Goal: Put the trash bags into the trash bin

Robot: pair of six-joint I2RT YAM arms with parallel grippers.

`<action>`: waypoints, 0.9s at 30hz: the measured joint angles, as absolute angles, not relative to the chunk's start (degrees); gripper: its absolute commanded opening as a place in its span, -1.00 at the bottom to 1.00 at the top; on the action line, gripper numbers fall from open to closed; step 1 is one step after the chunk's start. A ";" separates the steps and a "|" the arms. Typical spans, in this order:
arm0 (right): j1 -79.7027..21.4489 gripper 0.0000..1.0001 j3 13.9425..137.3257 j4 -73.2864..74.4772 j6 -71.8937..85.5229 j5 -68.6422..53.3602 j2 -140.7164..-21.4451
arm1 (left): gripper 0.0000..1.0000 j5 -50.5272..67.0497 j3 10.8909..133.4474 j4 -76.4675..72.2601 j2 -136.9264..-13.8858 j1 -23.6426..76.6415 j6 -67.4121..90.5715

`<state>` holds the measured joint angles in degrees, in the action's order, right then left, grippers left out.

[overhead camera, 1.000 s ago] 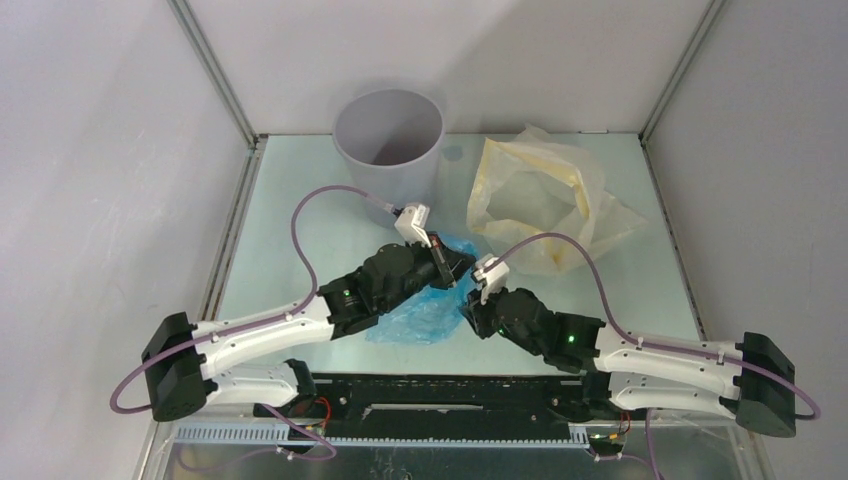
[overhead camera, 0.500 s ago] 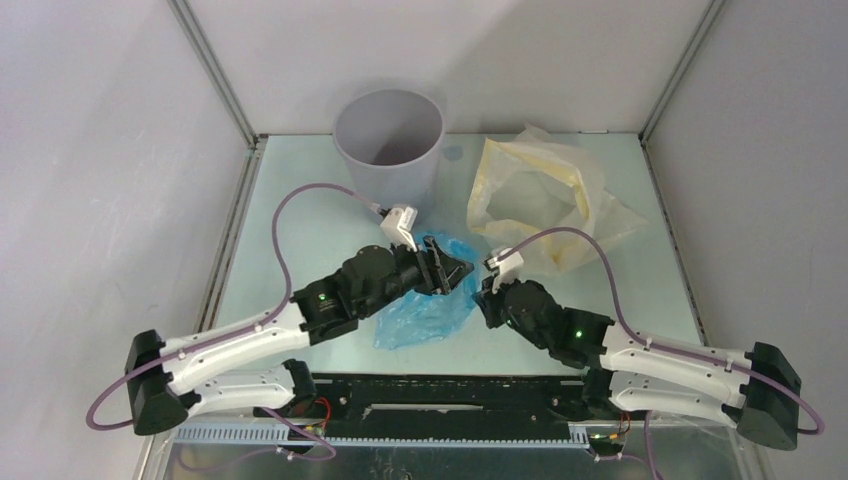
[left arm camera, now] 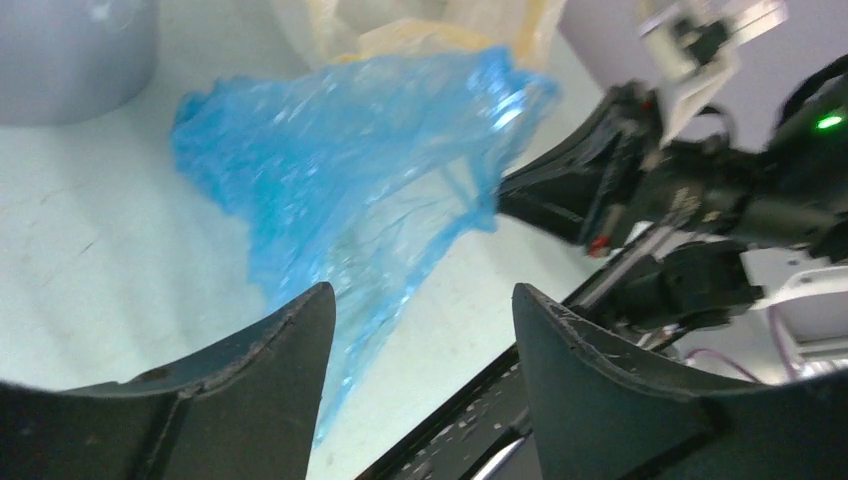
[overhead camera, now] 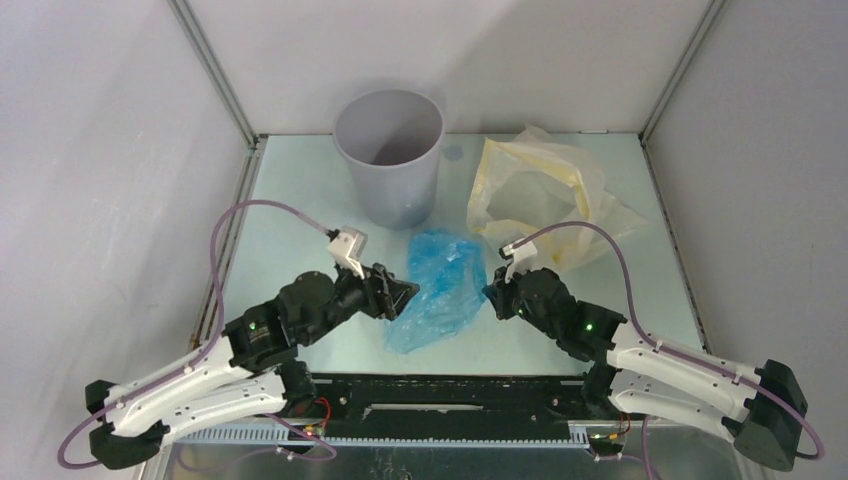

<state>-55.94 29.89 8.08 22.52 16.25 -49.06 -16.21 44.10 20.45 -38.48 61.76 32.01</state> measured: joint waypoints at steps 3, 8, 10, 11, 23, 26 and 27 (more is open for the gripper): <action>-55.29 -1.00 29.89 8.08 22.55 14.92 -49.04 | 0.60 -18.68 40.14 21.58 -35.42 61.76 30.72; -54.59 -1.00 29.89 8.12 22.55 13.28 -49.04 | 0.80 -20.18 34.00 20.67 -36.25 61.76 27.51; -54.41 -1.00 29.89 8.25 22.55 12.97 -49.04 | 0.77 -20.18 32.58 19.64 -37.93 61.76 26.39; -54.30 -1.00 29.93 8.45 22.55 12.69 -49.06 | 0.74 -20.32 32.29 18.98 -39.09 61.76 25.96; -54.22 -1.00 30.37 9.23 22.55 11.29 -49.50 | -0.89 -31.99 33.15 16.01 -55.83 61.76 25.58; -54.15 -1.00 30.61 9.74 22.46 11.38 -49.50 | -1.00 -33.67 35.44 18.04 -56.84 61.76 25.58; -54.13 -1.00 30.89 10.17 22.39 11.40 -49.50 | -1.00 -33.85 37.08 19.75 -56.80 61.76 25.65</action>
<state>-54.13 30.89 10.17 22.39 11.40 -49.50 -33.85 37.08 19.75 -56.80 61.76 25.65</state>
